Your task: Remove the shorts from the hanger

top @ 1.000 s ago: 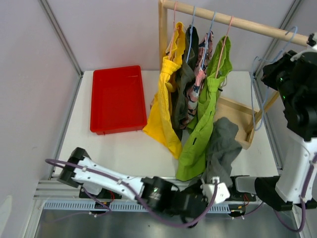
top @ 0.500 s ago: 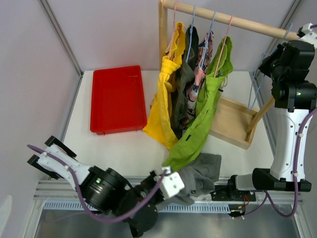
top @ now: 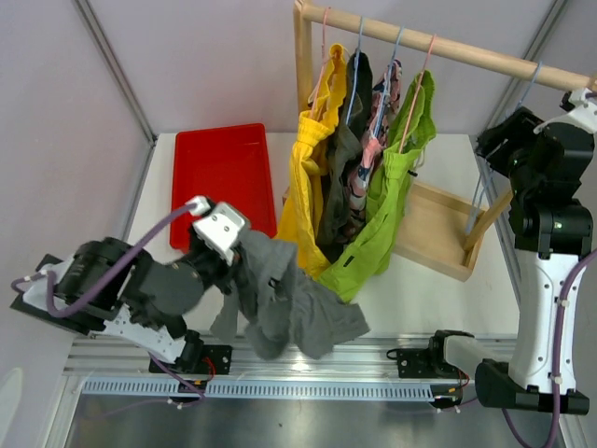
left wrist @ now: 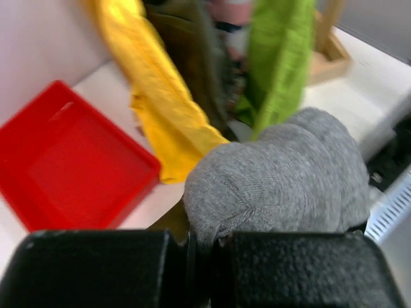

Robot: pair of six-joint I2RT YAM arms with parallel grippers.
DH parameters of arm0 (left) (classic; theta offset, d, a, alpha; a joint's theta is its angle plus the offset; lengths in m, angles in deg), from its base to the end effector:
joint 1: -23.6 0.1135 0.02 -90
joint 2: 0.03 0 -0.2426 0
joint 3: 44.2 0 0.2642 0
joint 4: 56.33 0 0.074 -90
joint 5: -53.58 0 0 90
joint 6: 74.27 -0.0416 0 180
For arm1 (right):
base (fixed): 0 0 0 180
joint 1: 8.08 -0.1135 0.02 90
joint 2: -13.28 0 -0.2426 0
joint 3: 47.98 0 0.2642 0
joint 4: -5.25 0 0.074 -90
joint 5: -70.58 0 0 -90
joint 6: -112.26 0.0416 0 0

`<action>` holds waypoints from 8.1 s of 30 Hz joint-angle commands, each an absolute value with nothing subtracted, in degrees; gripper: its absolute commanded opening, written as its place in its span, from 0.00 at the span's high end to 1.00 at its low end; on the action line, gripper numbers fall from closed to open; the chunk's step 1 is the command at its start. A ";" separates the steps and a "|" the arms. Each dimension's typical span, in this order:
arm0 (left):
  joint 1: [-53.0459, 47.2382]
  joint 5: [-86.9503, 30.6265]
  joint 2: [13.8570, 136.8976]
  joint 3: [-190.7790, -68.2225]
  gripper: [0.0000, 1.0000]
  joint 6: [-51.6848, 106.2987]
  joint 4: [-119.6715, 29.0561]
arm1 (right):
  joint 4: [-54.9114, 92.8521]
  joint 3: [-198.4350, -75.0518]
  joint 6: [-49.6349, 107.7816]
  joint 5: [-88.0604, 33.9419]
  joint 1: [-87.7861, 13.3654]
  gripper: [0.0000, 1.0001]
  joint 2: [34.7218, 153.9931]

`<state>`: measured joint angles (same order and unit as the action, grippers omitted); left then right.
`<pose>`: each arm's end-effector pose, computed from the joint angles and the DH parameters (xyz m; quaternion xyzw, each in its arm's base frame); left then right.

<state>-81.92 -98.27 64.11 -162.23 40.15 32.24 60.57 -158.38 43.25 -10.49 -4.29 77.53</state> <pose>-0.0040 -0.1513 0.4920 0.3127 0.7324 -0.1682 0.5809 0.2104 -0.0204 0.5042 0.2122 0.7305 0.0380 0.6479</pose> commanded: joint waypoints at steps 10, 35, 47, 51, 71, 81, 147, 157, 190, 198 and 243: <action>-50.08 -93.74 59.11 -164.47 1.00 -3.07 -2.24 | 64.17 -152.61 42.21 -11.15 -4.13 0.01 70.76; 12.35 -50.85 98.43 -182.39 0.47 19.59 -8.56 | 71.90 -154.00 42.83 -14.59 -4.13 0.01 58.19; 8.93 -49.34 75.58 -153.76 0.01 23.55 -12.44 | 68.13 -173.70 46.50 -29.07 -4.13 0.01 72.07; 4.97 -48.30 65.30 -140.70 0.01 24.60 -14.63 | 62.42 -173.26 49.15 -33.65 -4.39 0.03 77.95; 4.61 -40.73 46.73 -111.03 0.01 27.06 -24.57 | 56.61 -173.62 47.39 -19.51 -23.02 0.08 95.45; 4.61 -40.47 46.29 -111.12 0.01 27.15 -24.31 | 53.97 -172.55 47.92 -16.52 -25.83 0.48 99.40; -54.36 -39.64 90.77 -147.34 1.00 24.26 -44.79 | 68.03 -182.05 49.42 -5.27 -27.24 1.00 83.85; -71.56 -54.52 73.72 -126.53 1.00 25.04 -41.80 | 68.21 -182.92 48.01 -5.97 -24.00 1.00 85.35; -46.54 -62.70 99.99 -170.70 1.00 19.33 -22.99 | 84.38 -183.89 61.71 -29.96 -22.15 1.00 75.24; -45.22 -62.09 103.77 -186.96 1.00 15.90 -17.46 | 88.16 -169.48 61.72 -26.89 -22.15 1.00 69.45; -35.85 -88.13 61.93 -167.27 1.00 1.93 -2.16 | 62.76 -165.36 51.79 -30.49 -4.48 1.00 86.41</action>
<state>-43.25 -95.36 60.64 -162.74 10.51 7.62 64.55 -167.89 51.19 -28.59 -4.71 89.35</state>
